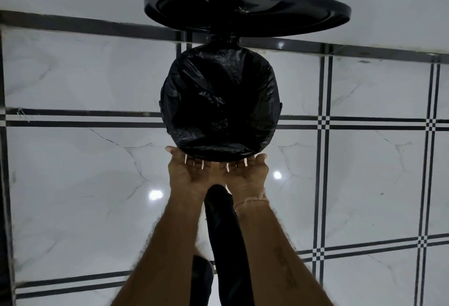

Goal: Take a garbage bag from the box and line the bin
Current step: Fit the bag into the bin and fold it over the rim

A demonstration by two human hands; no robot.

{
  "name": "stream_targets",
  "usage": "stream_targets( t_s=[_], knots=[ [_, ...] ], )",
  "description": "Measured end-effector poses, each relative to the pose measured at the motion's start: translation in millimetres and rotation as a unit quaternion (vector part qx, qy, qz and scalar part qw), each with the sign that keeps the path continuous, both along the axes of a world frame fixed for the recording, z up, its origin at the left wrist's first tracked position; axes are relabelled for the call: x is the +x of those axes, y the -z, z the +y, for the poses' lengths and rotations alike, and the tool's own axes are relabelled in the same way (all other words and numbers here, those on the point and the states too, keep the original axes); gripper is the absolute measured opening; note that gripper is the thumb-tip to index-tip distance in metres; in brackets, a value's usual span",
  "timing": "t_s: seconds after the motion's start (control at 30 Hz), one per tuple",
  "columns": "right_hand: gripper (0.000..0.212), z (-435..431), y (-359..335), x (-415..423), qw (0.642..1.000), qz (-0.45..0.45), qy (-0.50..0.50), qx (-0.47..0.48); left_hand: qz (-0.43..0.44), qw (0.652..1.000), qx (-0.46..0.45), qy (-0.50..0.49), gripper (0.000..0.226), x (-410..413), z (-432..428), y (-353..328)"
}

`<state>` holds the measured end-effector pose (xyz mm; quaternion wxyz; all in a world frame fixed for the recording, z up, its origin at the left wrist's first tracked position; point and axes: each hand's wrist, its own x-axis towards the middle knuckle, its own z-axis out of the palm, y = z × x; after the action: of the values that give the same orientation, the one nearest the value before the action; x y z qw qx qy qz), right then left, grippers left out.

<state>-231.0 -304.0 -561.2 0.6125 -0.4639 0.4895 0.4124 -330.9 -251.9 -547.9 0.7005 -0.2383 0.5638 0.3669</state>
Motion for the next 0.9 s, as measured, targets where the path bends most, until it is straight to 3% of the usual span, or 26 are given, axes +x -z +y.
stream_targets(
  t_s=[0.13,0.3,0.47,0.57,0.67,0.73,0.83,0.9],
  knots=[
    [0.057,1.6,-1.9,28.6,0.996,-0.056,-0.07,-0.015,0.043,0.998,0.026,0.046,0.028,-14.6,2.2,24.6],
    [0.067,12.6,9.4,73.3,0.986,-0.073,-0.147,-0.024,0.076,0.99,0.069,0.096,0.041,-25.3,36.0,21.3],
    [0.057,19.1,22.6,75.4,0.979,-0.079,-0.189,0.012,0.088,0.984,0.016,0.157,0.04,-27.4,59.1,22.5],
    [0.055,16.0,17.7,77.0,0.975,-0.091,-0.202,0.013,0.08,0.979,0.006,0.187,0.025,-29.2,62.3,22.0],
    [0.044,26.1,8.0,86.2,0.967,-0.117,-0.22,-0.044,0.088,0.976,-0.004,0.199,0.013,-31.6,66.4,23.8],
    [0.035,38.2,5.3,96.3,0.954,-0.166,-0.232,-0.09,0.111,0.973,0.02,0.201,0.018,-31.5,70.9,26.6],
    [0.041,55.9,9.3,103.1,0.912,-0.256,-0.28,-0.152,0.171,0.954,0.061,0.239,0.017,-25.2,78.0,22.4],
    [0.03,62.2,16.5,105.6,0.875,-0.318,-0.312,-0.19,0.22,0.94,0.07,0.253,0.019,-21.3,83.5,22.7]
  ],
)
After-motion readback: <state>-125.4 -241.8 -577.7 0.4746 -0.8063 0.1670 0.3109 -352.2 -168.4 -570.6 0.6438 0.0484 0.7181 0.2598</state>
